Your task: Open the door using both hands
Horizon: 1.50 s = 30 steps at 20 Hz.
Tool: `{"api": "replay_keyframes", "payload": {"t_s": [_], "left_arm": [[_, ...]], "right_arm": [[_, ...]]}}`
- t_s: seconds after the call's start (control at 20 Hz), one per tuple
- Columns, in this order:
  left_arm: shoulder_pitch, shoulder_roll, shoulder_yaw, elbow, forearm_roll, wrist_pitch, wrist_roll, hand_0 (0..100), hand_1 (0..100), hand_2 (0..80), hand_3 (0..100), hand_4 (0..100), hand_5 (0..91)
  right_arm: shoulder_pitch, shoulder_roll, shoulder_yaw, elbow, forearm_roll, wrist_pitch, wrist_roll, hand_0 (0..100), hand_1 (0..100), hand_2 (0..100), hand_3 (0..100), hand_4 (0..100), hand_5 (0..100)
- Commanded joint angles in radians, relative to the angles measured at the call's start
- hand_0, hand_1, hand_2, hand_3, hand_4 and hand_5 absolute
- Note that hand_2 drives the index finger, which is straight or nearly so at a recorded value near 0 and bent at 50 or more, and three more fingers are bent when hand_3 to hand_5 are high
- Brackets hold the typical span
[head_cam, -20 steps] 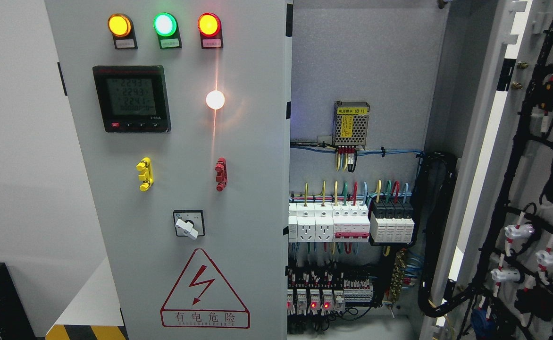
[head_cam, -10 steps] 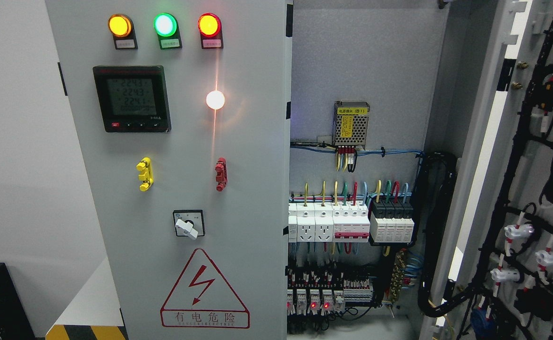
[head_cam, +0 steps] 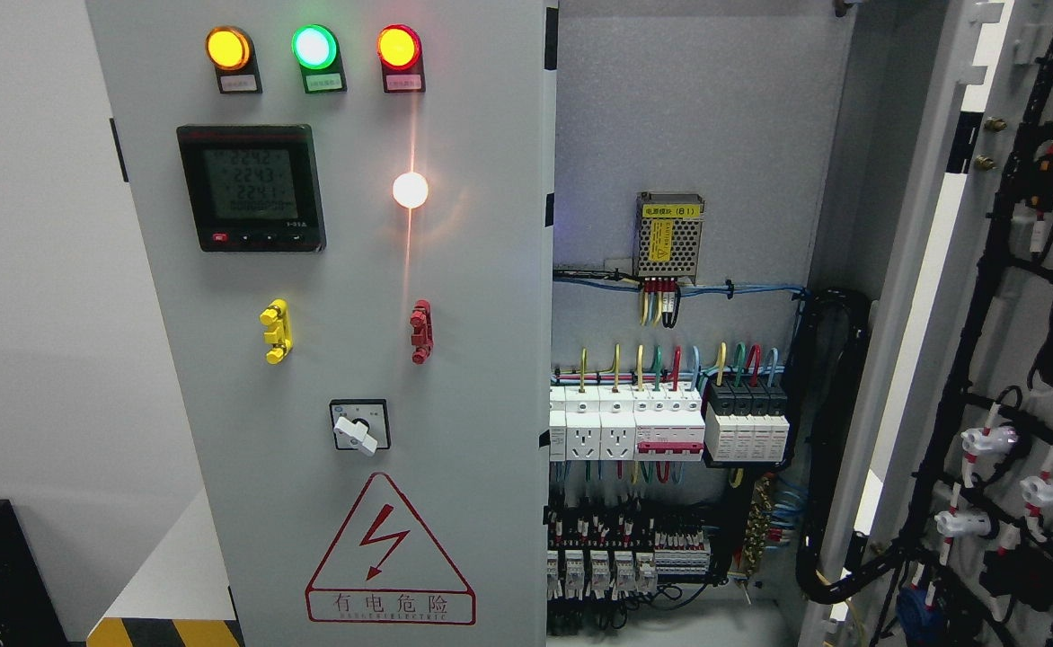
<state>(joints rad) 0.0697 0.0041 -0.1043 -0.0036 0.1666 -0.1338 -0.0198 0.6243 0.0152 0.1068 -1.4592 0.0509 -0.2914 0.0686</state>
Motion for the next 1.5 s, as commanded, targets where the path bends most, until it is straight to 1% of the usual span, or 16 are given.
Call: {"api": "replay_keyframes", "payload": {"t_s": [0.0, 0.1, 0.2, 0.3, 0.45, 0.65, 0.75, 0.85, 1.0, 1.15, 1.2, 1.35, 1.45], "left_arm": [[-0.004, -0.032, 0.005, -0.015, 0.002, 0.005, 0.006, 0, 0, 0.0, 0, 0, 0.0], [-0.004, -0.032, 0.005, -0.019, 0.005, 0.003, 0.004, 0, 0, 0.0, 0, 0, 0.0], [-0.004, -0.038, 0.005, -0.019, 0.005, 0.003, 0.004, 0, 0, 0.0, 0, 0, 0.0], [-0.004, -0.045, 0.005, -0.019, 0.005, 0.003, 0.004, 0, 0, 0.0, 0, 0, 0.0], [-0.004, -0.055, 0.005, -0.021, 0.007, 0.003, 0.004, 0, 0, 0.0, 0, 0, 0.0], [-0.004, -0.064, 0.003, -0.021, 0.007, 0.003, 0.004, 0, 0, 0.0, 0, 0, 0.0], [-0.004, -0.076, 0.005, -0.021, 0.005, 0.003, 0.004, 0, 0, 0.0, 0, 0, 0.0], [-0.004, -0.081, 0.005, -0.021, 0.005, 0.003, 0.004, 0, 0, 0.0, 0, 0, 0.0], [-0.004, -0.082, 0.005, -0.019, 0.007, 0.003, 0.004, 0, 0, 0.0, 0, 0, 0.0], [-0.004, -0.093, 0.005, -0.019, 0.005, 0.003, 0.004, 0, 0, 0.0, 0, 0, 0.0], [-0.004, -0.093, 0.005, -0.021, 0.005, 0.003, 0.004, 0, 0, 0.0, 0, 0, 0.0], [-0.004, -0.095, 0.003, -0.026, 0.005, 0.003, 0.004, 0, 0, 0.0, 0, 0, 0.0], [-0.004, -0.096, 0.003, -0.029, 0.007, 0.003, 0.004, 0, 0, 0.0, 0, 0, 0.0]], "right_arm": [[0.023, -0.066, 0.105, -0.426, 0.000, -0.040, 0.000, 0, 0, 0, 0, 0, 0], [0.020, -0.073, 0.103, -0.473, 0.000, -0.104, 0.000, 0, 0, 0, 0, 0, 0], [0.012, -0.072, 0.106, -0.510, 0.000, -0.170, 0.000, 0, 0, 0, 0, 0, 0], [-0.009, -0.072, 0.106, -0.532, 0.000, -0.207, 0.000, 0, 0, 0, 0, 0, 0], [-0.067, -0.072, 0.106, -0.536, 0.000, -0.229, 0.000, 0, 0, 0, 0, 0, 0], [-0.164, -0.069, 0.125, -0.549, 0.000, -0.229, -0.001, 0, 0, 0, 0, 0, 0], [-0.201, -0.066, 0.125, -0.549, 0.000, -0.227, -0.003, 0, 0, 0, 0, 0, 0], [-0.248, -0.072, 0.123, -0.546, 0.000, -0.223, -0.004, 0, 0, 0, 0, 0, 0], [-0.333, -0.058, 0.125, -0.541, -0.002, -0.197, -0.007, 0, 0, 0, 0, 0, 0], [-0.400, -0.055, 0.125, -0.546, -0.003, -0.092, -0.009, 0, 0, 0, 0, 0, 0], [-0.420, -0.055, 0.122, -0.546, -0.003, -0.072, -0.009, 0, 0, 0, 0, 0, 0], [-0.494, -0.026, 0.114, -0.543, -0.003, -0.014, -0.010, 0, 0, 0, 0, 0, 0], [-0.541, -0.011, 0.113, -0.544, -0.003, 0.058, -0.010, 0, 0, 0, 0, 0, 0]]}}
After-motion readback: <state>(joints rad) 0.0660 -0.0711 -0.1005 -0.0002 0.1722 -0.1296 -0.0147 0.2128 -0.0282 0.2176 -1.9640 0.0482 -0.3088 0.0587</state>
